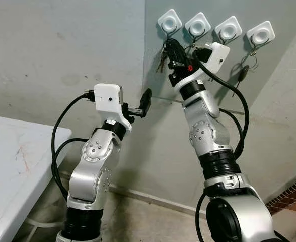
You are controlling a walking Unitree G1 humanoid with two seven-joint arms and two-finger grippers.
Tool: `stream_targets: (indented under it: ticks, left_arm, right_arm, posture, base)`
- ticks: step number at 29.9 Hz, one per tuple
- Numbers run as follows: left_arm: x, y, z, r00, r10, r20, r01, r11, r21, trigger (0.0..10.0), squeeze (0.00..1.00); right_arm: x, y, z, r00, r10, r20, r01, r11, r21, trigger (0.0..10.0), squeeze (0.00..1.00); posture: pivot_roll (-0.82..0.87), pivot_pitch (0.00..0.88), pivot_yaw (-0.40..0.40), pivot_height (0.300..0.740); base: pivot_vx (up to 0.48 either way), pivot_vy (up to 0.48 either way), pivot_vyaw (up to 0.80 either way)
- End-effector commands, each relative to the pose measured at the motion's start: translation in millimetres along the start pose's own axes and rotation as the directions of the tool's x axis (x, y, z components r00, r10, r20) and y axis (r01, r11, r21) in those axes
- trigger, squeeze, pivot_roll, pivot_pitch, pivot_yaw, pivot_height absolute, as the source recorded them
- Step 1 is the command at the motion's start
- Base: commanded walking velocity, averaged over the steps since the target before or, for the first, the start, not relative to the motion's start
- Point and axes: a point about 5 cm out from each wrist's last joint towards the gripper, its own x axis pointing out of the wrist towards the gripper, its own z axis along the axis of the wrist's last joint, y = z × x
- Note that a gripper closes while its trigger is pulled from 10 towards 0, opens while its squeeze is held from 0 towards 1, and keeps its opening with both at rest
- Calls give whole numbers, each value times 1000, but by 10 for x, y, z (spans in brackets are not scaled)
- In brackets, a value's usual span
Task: Hang keys on a hook
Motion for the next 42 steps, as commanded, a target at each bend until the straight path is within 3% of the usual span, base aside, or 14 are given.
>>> stream_targets:
  ticks: [1,13,20,21,22,26,31,34,36,40,42]
  left_arm:
    - [-4,2,28,1000,7,6,-7,1000,-7,10000,0]
    - [-10,30,6,999,41,8,-41,999,5,10000,0]
    - [-32,150,-109,996,93,-9,-93,995,23,10000,0]
    - [-51,200,-202,993,113,-34,-112,993,22,10000,0]
    - [-67,232,-266,991,126,-51,-125,992,17,10000,0]
    - [-139,348,-530,977,173,-122,-176,984,-8,10000,0]
    - [-301,513,-998,946,229,-230,-241,970,-24,10000,0]
    - [-392,573,-1238,929,252,-272,-252,967,37,10000,0]
    - [-425,607,-1336,912,271,-309,-279,960,21,10000,0]
    - [-526,662,-1544,889,301,-345,-277,954,117,10000,0]
    - [-608,687,-1690,864,316,-391,-257,946,196,10000,0]
  right_arm:
    - [-76,-64,-84,999,-40,-18,41,998,51,10000,1000]
    - [-143,-41,-121,1000,-15,-17,16,998,54,10000,1000]
    - [-312,-138,-256,997,-15,-79,10,997,-74,10000,1000]
    - [-406,-198,-328,994,-19,-112,7,994,-112,10000,216]
    - [-465,-236,-368,991,-23,-132,5,991,-135,10000,0]
    - [-703,-389,-516,977,-47,-207,3,978,-210,10000,0]
    - [-1125,-644,-727,937,-103,-334,-4,953,-304,10000,0]
    - [-1374,-817,-822,902,-179,-393,33,937,-349,10000,0]
    - [-1465,-880,-848,887,-211,-410,46,925,-377,10000,0]
    - [-1720,-1032,-937,832,-300,-467,91,903,-419,10000,0]
    - [-1906,-1126,-993,781,-370,-503,124,881,-456,10000,0]
  posture:
    - [29,20,-35,740]
    - [35,8,-42,740]
    - [32,9,-43,740]
    - [32,9,-43,740]
    - [32,9,-43,740]
    - [23,7,-39,740]
    - [14,6,-35,740]
    - [9,8,-33,740]
    - [9,8,-33,740]
    - [4,9,-28,740]
    - [2,7,-25,740]
  base:
    - [0,0,0]
    - [0,0,0]
    - [0,0,0]
    - [0,0,0]
    - [0,0,0]
    - [0,0,0]
    - [0,0,0]
    - [0,0,0]
    - [0,0,0]
    - [0,0,0]
    - [0,0,0]
